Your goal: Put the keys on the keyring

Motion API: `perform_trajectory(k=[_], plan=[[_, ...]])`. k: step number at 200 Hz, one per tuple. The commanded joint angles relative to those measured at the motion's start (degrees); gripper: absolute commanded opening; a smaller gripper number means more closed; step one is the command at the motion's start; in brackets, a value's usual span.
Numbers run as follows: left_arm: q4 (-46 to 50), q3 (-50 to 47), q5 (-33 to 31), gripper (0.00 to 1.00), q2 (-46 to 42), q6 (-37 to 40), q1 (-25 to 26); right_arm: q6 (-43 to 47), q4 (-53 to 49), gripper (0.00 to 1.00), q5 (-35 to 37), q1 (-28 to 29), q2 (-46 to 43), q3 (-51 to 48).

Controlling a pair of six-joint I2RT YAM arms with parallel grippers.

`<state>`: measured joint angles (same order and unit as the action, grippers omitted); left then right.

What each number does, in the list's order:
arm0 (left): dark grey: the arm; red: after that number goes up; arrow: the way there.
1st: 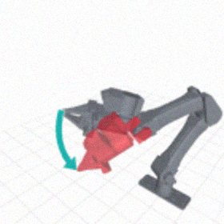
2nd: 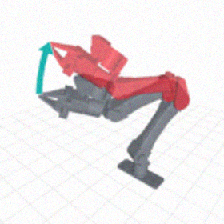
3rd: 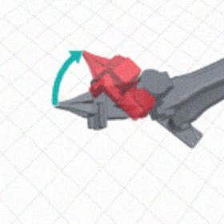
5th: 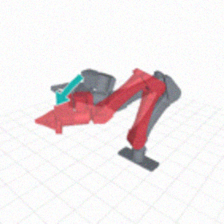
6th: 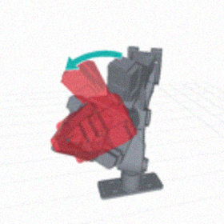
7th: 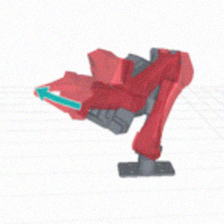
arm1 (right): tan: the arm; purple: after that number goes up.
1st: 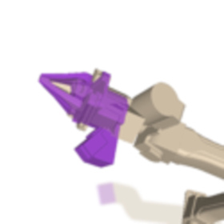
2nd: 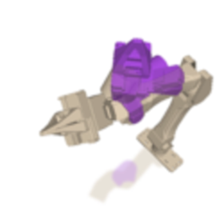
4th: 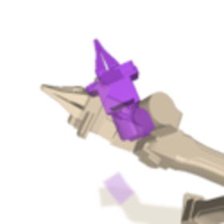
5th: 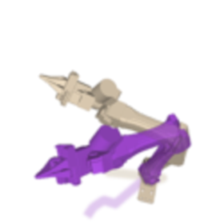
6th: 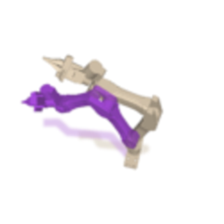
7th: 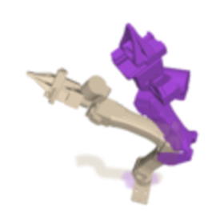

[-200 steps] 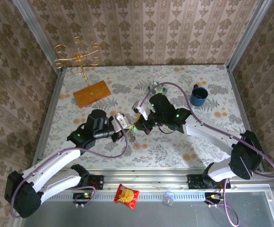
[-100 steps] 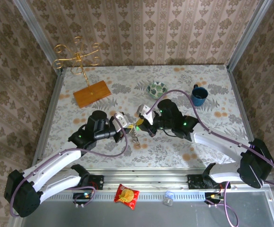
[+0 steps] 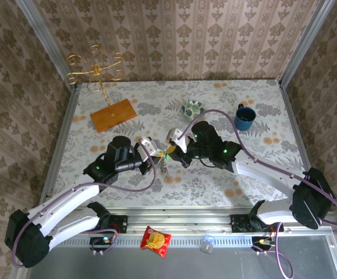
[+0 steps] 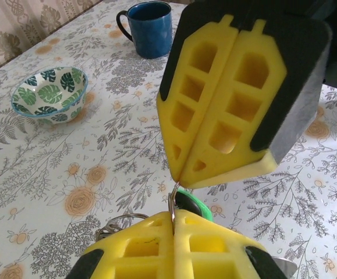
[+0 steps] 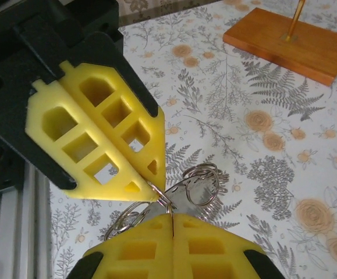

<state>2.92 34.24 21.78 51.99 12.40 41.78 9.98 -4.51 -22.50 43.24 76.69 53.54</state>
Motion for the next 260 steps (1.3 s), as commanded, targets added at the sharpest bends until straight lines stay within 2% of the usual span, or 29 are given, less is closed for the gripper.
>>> perform_trajectory(k=[1,44,111,183,214,260], plan=[[-2.00,-0.99,-1.24,0.00,-1.83,4.61,1.87,-4.82,-1.91,0.00,-0.94,-1.42,1.64,2.81],[-2.88,-2.29,-4.49,0.00,-2.09,9.68,4.62,-9.28,-2.83,0.00,-6.65,-4.14,4.46,4.48],[-6.41,-4.24,-7.10,0.00,-3.08,14.96,7.09,-11.13,-5.60,0.00,-14.66,-6.91,7.34,7.20],[-5.75,-4.99,-8.41,0.00,-4.17,20.48,8.37,-10.99,-10.43,0.00,-18.02,-8.18,9.48,11.00],[-7.02,-5.41,-9.29,0.00,-4.20,20.26,8.64,-11.34,-12.36,0.00,-18.57,-8.18,10.50,12.31],[-8.28,-6.48,-10.61,0.00,-4.42,15.18,8.60,-10.84,-13.10,0.00,-16.74,-8.61,8.93,10.74]])
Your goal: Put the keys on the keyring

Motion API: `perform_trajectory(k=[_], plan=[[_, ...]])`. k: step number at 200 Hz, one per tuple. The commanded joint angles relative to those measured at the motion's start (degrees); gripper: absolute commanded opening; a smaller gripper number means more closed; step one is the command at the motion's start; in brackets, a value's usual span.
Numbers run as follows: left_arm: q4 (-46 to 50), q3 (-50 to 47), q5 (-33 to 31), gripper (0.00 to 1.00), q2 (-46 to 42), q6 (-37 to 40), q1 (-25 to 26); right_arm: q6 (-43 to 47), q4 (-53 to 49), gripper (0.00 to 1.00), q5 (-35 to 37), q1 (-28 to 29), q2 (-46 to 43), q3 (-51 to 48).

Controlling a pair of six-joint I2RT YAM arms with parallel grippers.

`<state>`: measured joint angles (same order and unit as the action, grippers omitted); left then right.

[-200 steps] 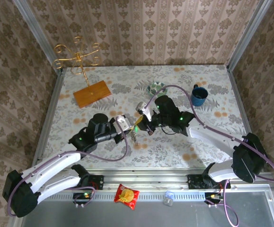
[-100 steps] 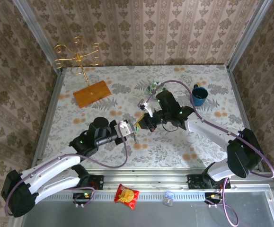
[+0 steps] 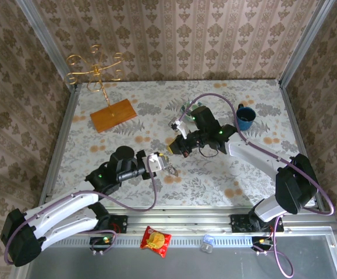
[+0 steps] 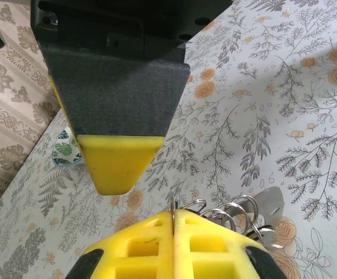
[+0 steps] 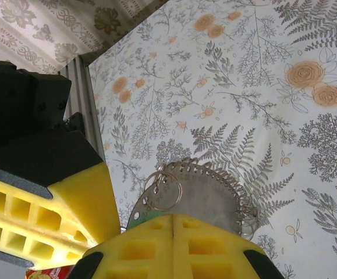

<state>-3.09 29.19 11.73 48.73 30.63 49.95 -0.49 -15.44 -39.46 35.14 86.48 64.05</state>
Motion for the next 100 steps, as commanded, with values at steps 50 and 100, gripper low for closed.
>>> perform_trajectory(k=[50,100], plan=[[-10.36,-4.78,0.32,0.00,-2.89,-12.09,-0.13,7.09,1.90,0.24,4.45,-0.68,-6.42,-5.27],[-16.68,-6.95,3.54,0.00,-3.59,-19.48,-3.54,24.46,9.41,0.28,10.30,2.79,-13.79,-13.14]])
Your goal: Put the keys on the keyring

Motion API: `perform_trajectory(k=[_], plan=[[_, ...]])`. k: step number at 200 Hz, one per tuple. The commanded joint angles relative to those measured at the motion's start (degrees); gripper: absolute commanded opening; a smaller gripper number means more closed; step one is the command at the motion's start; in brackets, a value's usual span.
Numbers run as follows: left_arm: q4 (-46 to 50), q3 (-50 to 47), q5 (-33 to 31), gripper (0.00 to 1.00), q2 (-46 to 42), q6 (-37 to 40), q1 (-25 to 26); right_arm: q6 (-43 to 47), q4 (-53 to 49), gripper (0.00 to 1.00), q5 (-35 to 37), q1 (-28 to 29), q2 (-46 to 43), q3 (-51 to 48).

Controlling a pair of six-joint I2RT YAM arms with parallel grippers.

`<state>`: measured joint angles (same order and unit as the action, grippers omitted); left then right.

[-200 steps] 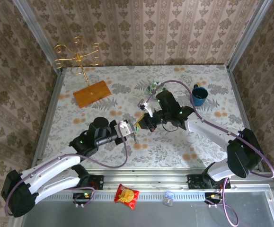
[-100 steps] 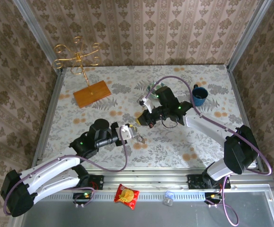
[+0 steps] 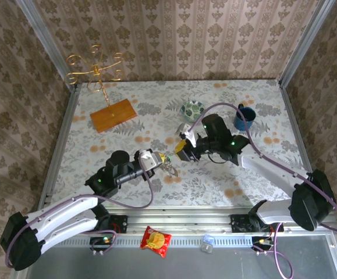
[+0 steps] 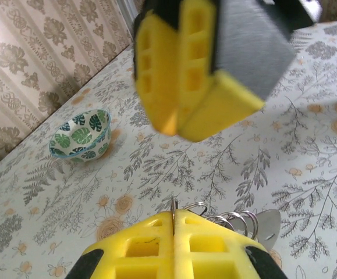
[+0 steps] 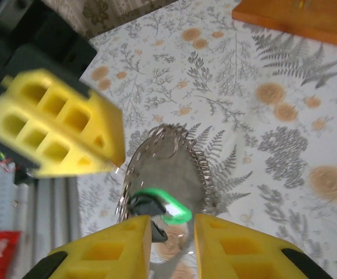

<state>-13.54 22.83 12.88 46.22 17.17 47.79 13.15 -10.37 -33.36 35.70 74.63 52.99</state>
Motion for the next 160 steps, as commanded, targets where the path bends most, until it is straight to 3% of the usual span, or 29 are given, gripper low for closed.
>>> perform_trajectory(k=[1,58,160], plan=[[-6.32,-0.59,2.39,0.00,-1.06,-6.15,-1.42,10.92,4.32,0.28,4.33,2.33,-1.94,-2.09],[-7.78,-0.55,1.68,0.00,-0.43,-11.66,-2.14,15.47,10.09,0.26,18.23,8.82,-3.12,-4.27],[-8.68,-0.24,0.91,0.00,0.45,-13.06,-2.17,14.21,10.59,0.25,16.61,10.58,-1.35,-3.61]])
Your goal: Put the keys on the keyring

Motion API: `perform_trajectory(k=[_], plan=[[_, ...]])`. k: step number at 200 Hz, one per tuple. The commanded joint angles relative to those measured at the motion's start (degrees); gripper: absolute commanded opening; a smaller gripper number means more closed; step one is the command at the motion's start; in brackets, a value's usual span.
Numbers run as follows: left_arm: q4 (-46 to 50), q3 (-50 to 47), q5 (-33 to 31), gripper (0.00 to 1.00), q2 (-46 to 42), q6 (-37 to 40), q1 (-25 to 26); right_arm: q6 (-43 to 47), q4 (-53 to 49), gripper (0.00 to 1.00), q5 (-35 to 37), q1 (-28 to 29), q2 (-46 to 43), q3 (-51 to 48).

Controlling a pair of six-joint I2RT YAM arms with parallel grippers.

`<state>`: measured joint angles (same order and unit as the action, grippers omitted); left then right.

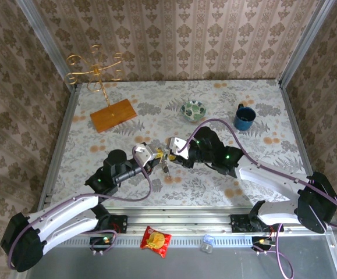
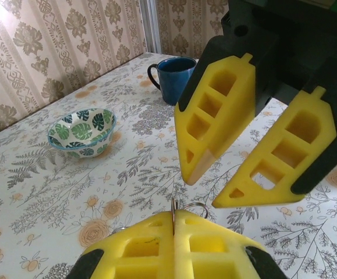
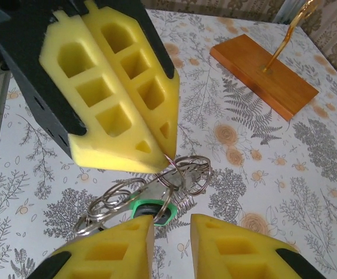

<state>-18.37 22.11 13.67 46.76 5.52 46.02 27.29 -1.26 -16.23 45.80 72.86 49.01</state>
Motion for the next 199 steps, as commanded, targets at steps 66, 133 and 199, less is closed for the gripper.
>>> perform_trajectory(k=[66,133,199], plan=[[-5.02,0.51,0.65,0.00,0.45,-0.95,-0.34,-1.23,2.22,0.20,0.32,0.54,1.76,1.04],[-5.45,0.47,0.92,0.00,0.74,-0.96,-0.32,-1.06,2.54,0.03,-0.33,0.58,2.11,1.17],[-7.63,-0.48,0.57,0.00,1.65,-1.35,-0.33,-0.37,1.50,0.00,-4.90,1.31,1.72,1.04]])
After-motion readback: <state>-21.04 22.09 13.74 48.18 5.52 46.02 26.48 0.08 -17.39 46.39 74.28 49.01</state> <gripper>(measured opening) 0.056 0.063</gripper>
